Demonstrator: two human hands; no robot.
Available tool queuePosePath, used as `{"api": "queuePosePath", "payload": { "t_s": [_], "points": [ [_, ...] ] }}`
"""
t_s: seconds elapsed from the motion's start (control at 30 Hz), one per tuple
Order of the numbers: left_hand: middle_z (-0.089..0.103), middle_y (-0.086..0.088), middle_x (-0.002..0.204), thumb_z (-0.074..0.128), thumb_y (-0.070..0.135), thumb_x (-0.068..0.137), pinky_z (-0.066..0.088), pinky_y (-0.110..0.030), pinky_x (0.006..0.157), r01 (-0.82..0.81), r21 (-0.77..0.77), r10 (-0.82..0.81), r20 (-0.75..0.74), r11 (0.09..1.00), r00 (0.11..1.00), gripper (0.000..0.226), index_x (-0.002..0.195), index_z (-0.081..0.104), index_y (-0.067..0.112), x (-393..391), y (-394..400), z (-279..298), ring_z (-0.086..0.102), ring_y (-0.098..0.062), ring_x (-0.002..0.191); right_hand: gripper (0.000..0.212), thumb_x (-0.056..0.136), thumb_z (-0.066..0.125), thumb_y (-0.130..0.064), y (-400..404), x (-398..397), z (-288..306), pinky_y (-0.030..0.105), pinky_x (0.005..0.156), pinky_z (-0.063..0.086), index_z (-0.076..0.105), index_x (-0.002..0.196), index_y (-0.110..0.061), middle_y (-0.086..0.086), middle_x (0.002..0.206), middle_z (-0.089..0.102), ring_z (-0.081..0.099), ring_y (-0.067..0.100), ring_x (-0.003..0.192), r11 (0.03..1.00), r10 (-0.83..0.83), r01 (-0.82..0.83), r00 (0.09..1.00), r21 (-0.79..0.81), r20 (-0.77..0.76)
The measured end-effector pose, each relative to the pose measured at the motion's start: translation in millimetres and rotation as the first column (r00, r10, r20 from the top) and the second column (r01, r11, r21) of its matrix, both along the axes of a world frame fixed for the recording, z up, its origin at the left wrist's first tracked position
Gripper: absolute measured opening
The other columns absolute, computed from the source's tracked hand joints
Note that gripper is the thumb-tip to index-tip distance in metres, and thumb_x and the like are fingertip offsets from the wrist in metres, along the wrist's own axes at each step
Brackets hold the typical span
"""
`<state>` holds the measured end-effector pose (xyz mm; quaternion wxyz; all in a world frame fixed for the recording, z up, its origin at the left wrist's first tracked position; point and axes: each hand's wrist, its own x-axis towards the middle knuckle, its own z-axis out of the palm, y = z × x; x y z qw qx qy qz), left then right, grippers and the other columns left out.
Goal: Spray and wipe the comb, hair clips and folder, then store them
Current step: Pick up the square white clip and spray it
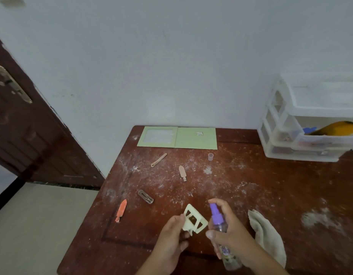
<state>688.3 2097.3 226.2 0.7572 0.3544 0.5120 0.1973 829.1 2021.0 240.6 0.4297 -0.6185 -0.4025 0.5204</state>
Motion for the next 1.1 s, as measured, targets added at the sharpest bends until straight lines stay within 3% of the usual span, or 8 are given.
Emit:
{"api": "queuePosePath", "payload": {
  "t_s": [0.13, 0.27, 0.4, 0.53, 0.7, 0.87, 1.0, 1.1],
  "points": [
    [0.054, 0.001, 0.065, 0.047, 0.025, 0.092, 0.04, -0.02, 0.056, 0.025, 0.135, -0.006, -0.135, 0.991, 0.991, 0.025, 0.07, 0.046, 0.014, 2.4, -1.3, -4.7, 0.048, -0.01, 0.063, 0.055, 0.081, 0.058, -0.004, 5.4, -10.1, 4.6, 0.013, 0.054, 0.038, 0.031, 0.106, -0.044, -0.004, 0.074, 0.05, 0.045, -0.001, 0.051, 0.993, 0.107, -0.087, 0.941, -0.075, 0.321],
    [0.059, -0.003, 0.068, 0.05, 0.018, 0.091, 0.047, -0.015, 0.044, 0.008, 0.194, 0.021, -0.144, 0.981, 0.989, 0.021, 0.072, 0.048, 0.011, 5.9, -3.3, 0.1, 0.056, -0.01, 0.057, 0.05, 0.083, 0.051, -0.008, 11.0, -16.7, 6.3, 0.016, 0.055, 0.039, 0.023, 0.101, -0.045, -0.01, 0.077, 0.051, 0.049, 0.003, 0.059, 0.99, 0.14, -0.121, 0.829, -0.071, 0.542],
    [0.056, -0.007, 0.074, 0.055, 0.008, 0.087, 0.048, -0.013, 0.044, 0.008, 0.193, 0.015, -0.121, 0.981, 0.993, 0.015, 0.074, 0.048, 0.009, 7.4, -0.9, -4.2, 0.056, -0.014, 0.064, 0.048, 0.085, 0.057, -0.014, 3.7, -3.3, 11.9, 0.015, 0.053, 0.039, 0.026, 0.103, -0.046, -0.01, 0.07, 0.046, 0.046, 0.004, 0.055, 0.999, 0.019, 0.003, 0.871, -0.045, 0.49],
    [0.059, -0.01, 0.086, 0.057, -0.001, 0.084, 0.052, -0.013, 0.049, 0.03, 0.154, -0.017, -0.085, 0.988, 0.996, 0.01, 0.081, 0.051, 0.006, 13.6, -1.1, -10.5, 0.062, -0.019, 0.077, 0.063, 0.082, 0.065, -0.014, -22.6, 34.1, 18.0, 0.014, 0.058, 0.042, 0.025, 0.125, -0.037, -0.006, 0.082, 0.047, 0.049, 0.007, 0.065, 0.93, -0.359, 0.363, 0.854, 0.063, 0.378],
    [0.061, -0.012, 0.093, 0.06, 0.002, 0.083, 0.054, -0.014, 0.053, 0.104, 0.154, -0.093, -0.076, 0.983, 0.993, 0.007, 0.085, 0.055, 0.006, 28.1, -2.3, -16.3, 0.063, -0.021, 0.083, 0.071, 0.083, 0.06, -0.001, -66.1, 95.4, 14.4, 0.032, 0.083, 0.037, 0.022, 0.141, -0.01, 0.02, 0.128, 0.046, 0.05, 0.023, 0.097, 0.658, -0.713, 0.71, 0.482, 0.249, 0.509],
    [0.063, -0.006, 0.081, 0.061, 0.002, 0.082, 0.052, -0.014, 0.049, 0.134, 0.159, -0.126, -0.059, 0.978, 0.99, 0.008, 0.084, 0.055, 0.008, 42.5, -6.8, -15.4, 0.062, -0.018, 0.073, 0.075, 0.078, 0.066, -0.002, -95.1, 132.4, -28.7, 0.048, 0.098, 0.038, 0.026, 0.141, -0.01, 0.023, 0.134, 0.044, 0.048, 0.039, 0.116, 0.411, -0.81, 0.89, 0.257, 0.197, 0.527],
    [0.062, -0.005, 0.077, 0.06, 0.004, 0.083, 0.05, -0.014, 0.049, 0.094, 0.155, -0.088, -0.047, 0.983, 0.995, 0.007, 0.082, 0.055, 0.009, 46.5, -8.3, -11.5, 0.061, -0.015, 0.068, 0.082, 0.075, 0.072, -0.009, -105.2, 132.3, -43.4, 0.047, 0.104, 0.033, 0.023, 0.141, -0.008, 0.021, 0.138, 0.039, 0.04, 0.037, 0.124, 0.345, -0.834, 0.924, 0.219, 0.168, 0.507],
    [0.063, -0.004, 0.078, 0.058, 0.007, 0.085, 0.05, -0.011, 0.049, 0.082, 0.172, -0.074, -0.049, 0.982, 0.996, 0.008, 0.078, 0.057, 0.01, 47.5, -9.3, -8.8, 0.058, -0.014, 0.069, 0.059, 0.08, 0.067, -0.018, -104.1, 113.8, -36.1, 0.039, 0.106, 0.027, 0.039, 0.125, 0.006, 0.033, 0.124, 0.044, 0.037, 0.038, 0.121, 0.359, -0.829, 0.757, -0.011, 0.546, 0.559]
  ]
}}
